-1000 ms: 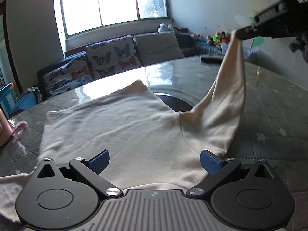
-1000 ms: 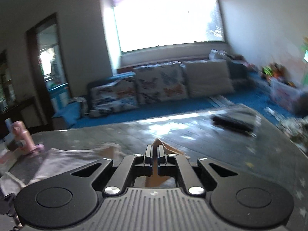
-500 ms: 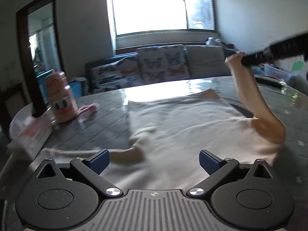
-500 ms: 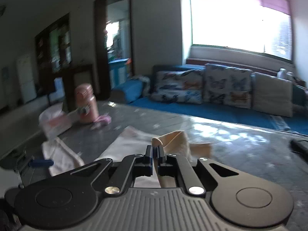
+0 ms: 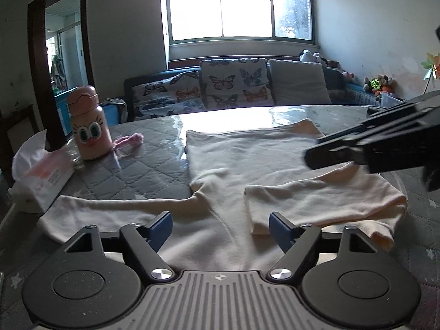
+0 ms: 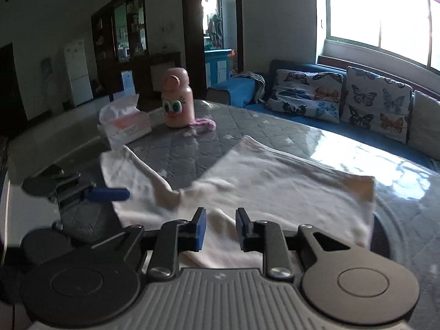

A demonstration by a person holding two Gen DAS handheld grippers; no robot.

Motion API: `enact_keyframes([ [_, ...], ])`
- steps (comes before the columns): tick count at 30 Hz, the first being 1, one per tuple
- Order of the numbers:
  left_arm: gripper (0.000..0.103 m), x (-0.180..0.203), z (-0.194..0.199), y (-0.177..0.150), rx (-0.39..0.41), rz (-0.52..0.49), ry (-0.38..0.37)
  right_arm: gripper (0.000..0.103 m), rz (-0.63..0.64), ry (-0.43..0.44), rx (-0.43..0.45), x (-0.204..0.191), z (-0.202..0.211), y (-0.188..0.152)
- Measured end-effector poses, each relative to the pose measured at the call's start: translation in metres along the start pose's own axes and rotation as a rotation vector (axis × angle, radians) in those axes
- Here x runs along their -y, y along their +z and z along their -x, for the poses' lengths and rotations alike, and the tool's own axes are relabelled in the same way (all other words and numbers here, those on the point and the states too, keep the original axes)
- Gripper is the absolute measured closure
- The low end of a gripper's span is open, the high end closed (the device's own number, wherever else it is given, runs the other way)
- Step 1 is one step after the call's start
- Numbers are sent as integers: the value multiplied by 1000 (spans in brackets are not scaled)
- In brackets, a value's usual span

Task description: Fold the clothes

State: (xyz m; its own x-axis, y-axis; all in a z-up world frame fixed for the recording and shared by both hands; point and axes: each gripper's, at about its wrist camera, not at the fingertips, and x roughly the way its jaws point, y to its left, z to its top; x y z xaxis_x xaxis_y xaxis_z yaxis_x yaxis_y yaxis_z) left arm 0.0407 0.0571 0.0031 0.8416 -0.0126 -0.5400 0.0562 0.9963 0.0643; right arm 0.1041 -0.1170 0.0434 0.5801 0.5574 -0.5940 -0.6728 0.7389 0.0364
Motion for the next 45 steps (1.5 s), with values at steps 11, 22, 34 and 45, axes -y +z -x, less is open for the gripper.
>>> enact_keyframes([
  [11,51,24,-30,6,-47,-44,-58,77,-122,-76,-163,63,22,-60],
  [22,98,32,-38,9,-69,-62,-52,49,-106,-108,-133,69,38,-67],
  [34,99,59,-4,90,121,-166,-68,32,-60,-146,-137,64,29,-76],
  [45,99,82,20,142,255,-211,-106,32,-79,-219,-117,72,25,-79],
])
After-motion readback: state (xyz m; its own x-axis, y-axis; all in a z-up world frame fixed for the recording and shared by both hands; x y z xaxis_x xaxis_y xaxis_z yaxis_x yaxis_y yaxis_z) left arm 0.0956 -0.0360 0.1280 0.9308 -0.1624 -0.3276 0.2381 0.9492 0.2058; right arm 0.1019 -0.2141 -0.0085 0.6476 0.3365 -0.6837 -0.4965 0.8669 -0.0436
